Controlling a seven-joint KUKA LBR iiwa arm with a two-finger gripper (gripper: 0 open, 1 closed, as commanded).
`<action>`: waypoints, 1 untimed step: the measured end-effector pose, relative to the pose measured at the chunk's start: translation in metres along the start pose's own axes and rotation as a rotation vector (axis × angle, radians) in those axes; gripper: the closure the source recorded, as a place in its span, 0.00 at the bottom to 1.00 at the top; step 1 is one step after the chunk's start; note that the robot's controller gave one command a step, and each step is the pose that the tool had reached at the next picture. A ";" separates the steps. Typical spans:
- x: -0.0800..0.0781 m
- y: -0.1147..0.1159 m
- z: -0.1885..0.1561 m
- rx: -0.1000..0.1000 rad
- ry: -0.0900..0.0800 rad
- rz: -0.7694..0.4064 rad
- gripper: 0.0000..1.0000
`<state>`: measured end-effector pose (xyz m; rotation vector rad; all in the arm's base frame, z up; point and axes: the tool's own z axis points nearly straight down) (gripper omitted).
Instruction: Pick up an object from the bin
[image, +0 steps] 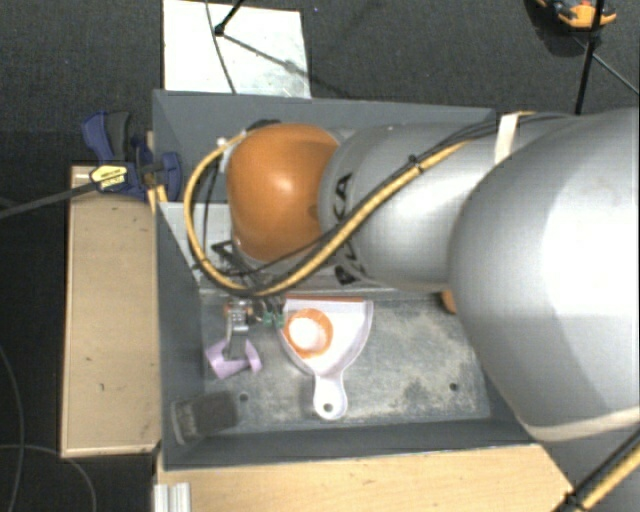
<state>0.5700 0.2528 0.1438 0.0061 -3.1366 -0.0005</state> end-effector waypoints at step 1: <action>-0.002 -0.001 -0.005 -0.002 -0.008 0.005 0.00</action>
Offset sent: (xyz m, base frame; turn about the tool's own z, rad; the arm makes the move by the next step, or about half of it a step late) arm -0.0149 0.0009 -0.0277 -0.7807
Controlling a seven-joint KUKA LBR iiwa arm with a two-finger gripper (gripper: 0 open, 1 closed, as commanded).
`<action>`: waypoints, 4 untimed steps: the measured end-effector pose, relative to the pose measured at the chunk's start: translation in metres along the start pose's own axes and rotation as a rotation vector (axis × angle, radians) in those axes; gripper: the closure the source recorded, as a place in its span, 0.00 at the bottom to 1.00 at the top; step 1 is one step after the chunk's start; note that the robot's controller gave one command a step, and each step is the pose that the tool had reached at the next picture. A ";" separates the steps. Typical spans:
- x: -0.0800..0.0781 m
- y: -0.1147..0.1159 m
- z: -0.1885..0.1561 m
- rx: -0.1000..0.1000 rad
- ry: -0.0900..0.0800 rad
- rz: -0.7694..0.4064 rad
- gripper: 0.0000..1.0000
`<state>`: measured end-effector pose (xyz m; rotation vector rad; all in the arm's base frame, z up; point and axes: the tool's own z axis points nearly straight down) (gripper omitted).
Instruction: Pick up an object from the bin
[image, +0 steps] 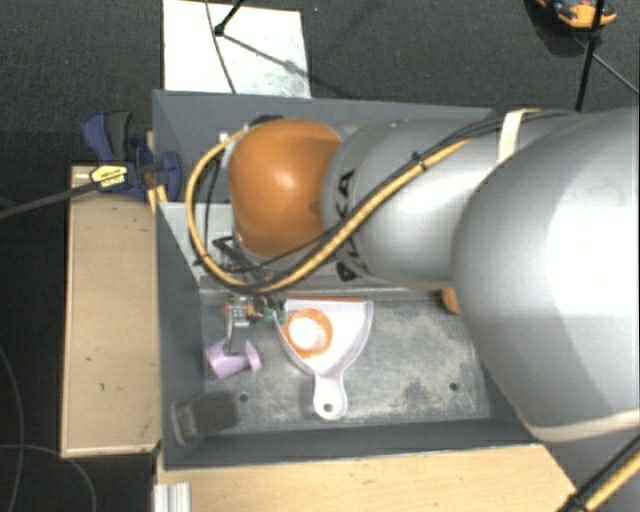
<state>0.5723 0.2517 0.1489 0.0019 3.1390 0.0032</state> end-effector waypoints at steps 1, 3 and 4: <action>0.005 0.001 0.008 0.001 -0.001 -0.230 0.00; 0.001 -0.023 0.078 0.000 -0.002 -0.820 1.00; 0.001 -0.023 0.078 -0.001 -0.001 -0.819 1.00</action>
Offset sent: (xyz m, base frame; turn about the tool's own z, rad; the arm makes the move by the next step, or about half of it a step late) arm -0.0013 -0.0101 -0.0786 -0.4546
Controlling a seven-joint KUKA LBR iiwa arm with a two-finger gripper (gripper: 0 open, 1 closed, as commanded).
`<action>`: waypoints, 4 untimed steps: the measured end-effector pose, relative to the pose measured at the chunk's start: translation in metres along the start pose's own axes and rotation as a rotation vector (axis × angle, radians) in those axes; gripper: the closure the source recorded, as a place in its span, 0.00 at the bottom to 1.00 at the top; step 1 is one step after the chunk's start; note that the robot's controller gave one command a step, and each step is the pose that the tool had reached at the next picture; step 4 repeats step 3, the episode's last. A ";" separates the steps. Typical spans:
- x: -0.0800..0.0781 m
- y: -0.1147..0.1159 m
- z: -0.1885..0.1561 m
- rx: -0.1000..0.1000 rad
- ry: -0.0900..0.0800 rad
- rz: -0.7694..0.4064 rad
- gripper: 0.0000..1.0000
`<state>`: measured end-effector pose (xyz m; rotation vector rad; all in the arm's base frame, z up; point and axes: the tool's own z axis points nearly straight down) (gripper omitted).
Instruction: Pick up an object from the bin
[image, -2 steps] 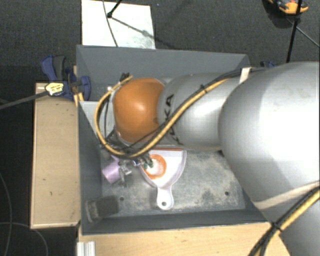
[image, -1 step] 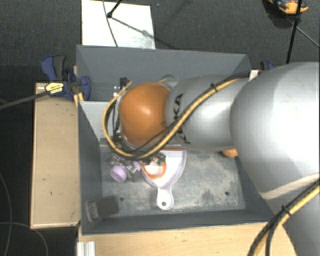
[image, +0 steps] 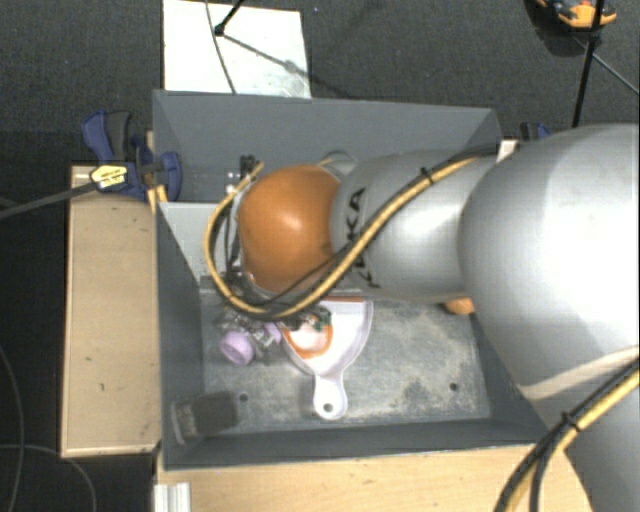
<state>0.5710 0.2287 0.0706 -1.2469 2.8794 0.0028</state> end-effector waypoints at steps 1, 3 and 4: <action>-0.002 0.021 -0.102 0.000 0.001 0.003 1.00; 0.004 0.013 -0.164 -0.002 0.005 0.010 1.00; 0.004 0.013 -0.164 -0.002 0.005 0.010 1.00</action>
Offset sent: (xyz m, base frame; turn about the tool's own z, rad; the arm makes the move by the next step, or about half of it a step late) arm 0.0000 0.0000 0.0000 0.0000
